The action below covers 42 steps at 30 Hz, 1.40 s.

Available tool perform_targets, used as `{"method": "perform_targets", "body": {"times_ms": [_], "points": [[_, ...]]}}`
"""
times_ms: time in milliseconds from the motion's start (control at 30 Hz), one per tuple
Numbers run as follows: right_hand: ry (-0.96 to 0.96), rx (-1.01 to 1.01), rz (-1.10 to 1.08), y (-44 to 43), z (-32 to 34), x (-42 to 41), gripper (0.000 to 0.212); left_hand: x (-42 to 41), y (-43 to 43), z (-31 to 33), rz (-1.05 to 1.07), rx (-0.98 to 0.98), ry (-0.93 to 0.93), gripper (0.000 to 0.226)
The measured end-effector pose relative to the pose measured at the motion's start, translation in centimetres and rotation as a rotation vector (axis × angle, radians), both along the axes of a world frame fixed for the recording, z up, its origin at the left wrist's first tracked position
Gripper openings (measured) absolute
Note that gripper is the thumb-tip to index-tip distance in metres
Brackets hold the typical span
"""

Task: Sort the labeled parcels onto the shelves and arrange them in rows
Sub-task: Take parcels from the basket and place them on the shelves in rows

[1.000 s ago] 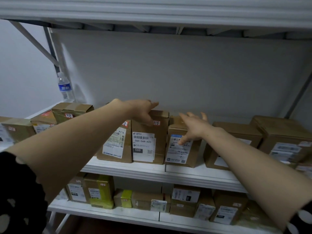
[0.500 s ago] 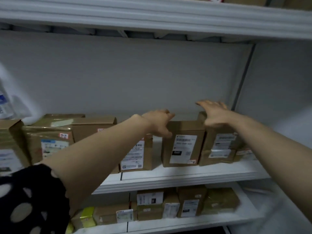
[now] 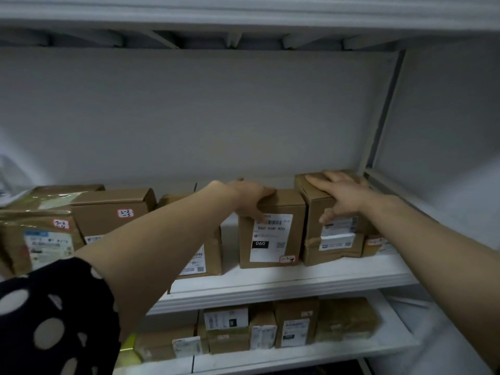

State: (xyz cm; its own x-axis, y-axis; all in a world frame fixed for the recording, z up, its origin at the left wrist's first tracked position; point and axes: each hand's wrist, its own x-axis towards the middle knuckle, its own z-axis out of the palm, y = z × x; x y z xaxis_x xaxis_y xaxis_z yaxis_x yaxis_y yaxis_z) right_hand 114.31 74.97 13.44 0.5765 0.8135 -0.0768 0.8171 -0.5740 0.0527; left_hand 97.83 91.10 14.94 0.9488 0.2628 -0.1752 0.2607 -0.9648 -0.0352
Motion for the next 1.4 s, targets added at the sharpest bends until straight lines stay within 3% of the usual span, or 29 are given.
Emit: {"method": "perform_targets", "body": {"times_ms": [167,333,733,833,900,1067,1267,1400], "points": [[0.012,0.108,0.086,0.2,-0.3,-0.2,0.074,-0.9,0.8,0.1,0.041,-0.023,0.013,0.079],[0.043,0.213,0.117,-1.0,-0.6,-0.1,0.067,-1.8,1.6,0.2,0.085,-0.044,0.02,0.081],[0.124,0.275,0.082,-1.9,-0.6,-0.6,0.078,-2.2,2.8,-0.5,0.079,-0.088,0.025,0.082],[0.122,0.27,0.073,-2.2,-0.6,-1.0,0.09,-1.7,2.8,-0.4,0.115,-0.09,0.041,0.1],[0.124,0.333,0.05,-2.6,-0.4,-1.3,0.088,-1.1,2.2,0.1,0.1,-0.051,0.014,0.116],[0.13,0.594,-0.153,-4.5,0.4,-0.2,0.076,1.9,-1.8,1.3,0.044,-0.108,-0.131,0.12],[0.305,0.294,-0.134,-7.0,0.8,2.5,0.113,6.8,-5.3,1.2,0.079,-0.261,-0.141,0.125],[0.29,0.264,-0.024,-6.2,-0.4,3.9,0.116,8.7,-5.9,0.5,0.113,-0.297,-0.118,0.124]]}}
